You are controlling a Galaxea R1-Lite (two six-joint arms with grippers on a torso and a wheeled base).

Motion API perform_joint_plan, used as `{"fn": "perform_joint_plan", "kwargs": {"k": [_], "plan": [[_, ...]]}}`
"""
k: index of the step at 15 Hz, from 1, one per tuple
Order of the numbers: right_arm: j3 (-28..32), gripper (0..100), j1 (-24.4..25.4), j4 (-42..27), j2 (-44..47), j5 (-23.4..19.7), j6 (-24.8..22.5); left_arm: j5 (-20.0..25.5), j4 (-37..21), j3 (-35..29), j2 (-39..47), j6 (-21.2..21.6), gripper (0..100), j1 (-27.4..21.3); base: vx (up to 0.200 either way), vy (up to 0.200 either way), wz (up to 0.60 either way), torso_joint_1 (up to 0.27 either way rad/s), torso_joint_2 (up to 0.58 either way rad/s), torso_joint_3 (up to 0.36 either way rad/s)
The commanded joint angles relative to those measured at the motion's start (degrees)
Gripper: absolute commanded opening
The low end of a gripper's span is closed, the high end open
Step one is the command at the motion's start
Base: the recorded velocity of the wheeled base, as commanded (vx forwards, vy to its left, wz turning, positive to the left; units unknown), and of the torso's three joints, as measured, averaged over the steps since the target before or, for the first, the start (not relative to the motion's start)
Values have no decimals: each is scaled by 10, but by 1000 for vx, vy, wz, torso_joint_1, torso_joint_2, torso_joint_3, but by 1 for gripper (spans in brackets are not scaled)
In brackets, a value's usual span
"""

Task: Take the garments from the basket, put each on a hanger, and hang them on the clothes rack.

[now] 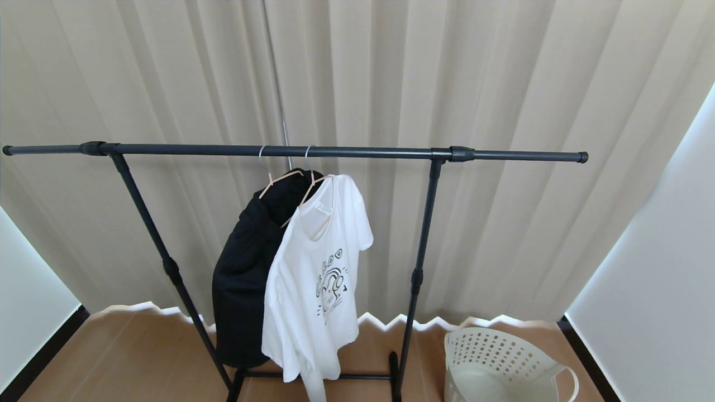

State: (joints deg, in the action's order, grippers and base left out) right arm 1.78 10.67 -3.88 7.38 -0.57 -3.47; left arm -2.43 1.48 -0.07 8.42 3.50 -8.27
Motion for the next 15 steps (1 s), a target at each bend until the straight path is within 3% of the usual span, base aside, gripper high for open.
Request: {"fn": "perform_joint_plan", "kwargs": {"k": [1,2,3,4,6,7,10,12,15], "plan": [[-1,100,-44,0,-21,0,-2,-5,0,1,-31,3,100,15,0,0,0,0,0,0],[-1,100,-72,-1,-28,-1,-2,-7,0,1,-32,4,100,40,0,0,0,0,0,0],[0,100,-97,-3,-45,-7,-4,-6,0,1,-32,5,100,97,0,0,0,0,0,0],[-1,100,-104,-1,-73,-34,-7,-3,0,1,-31,6,100,142,0,0,0,0,0,0],[-1,100,-104,-1,-74,-44,-7,5,5,1,-32,0,100,140,0,0,0,0,0,0],[-1,100,-104,0,-74,-44,8,40,18,1,-33,-15,100,139,0,0,0,0,0,0],[-2,100,-104,2,-74,-35,22,77,18,1,-33,5,100,136,0,0,0,0,0,0],[-2,100,-104,2,-74,-34,23,81,18,1,-84,4,100,75,0,0,0,0,0,0],[-3,100,-104,2,-74,-33,26,61,20,1,-84,4,100,83,0,0,0,0,0,0]]}}
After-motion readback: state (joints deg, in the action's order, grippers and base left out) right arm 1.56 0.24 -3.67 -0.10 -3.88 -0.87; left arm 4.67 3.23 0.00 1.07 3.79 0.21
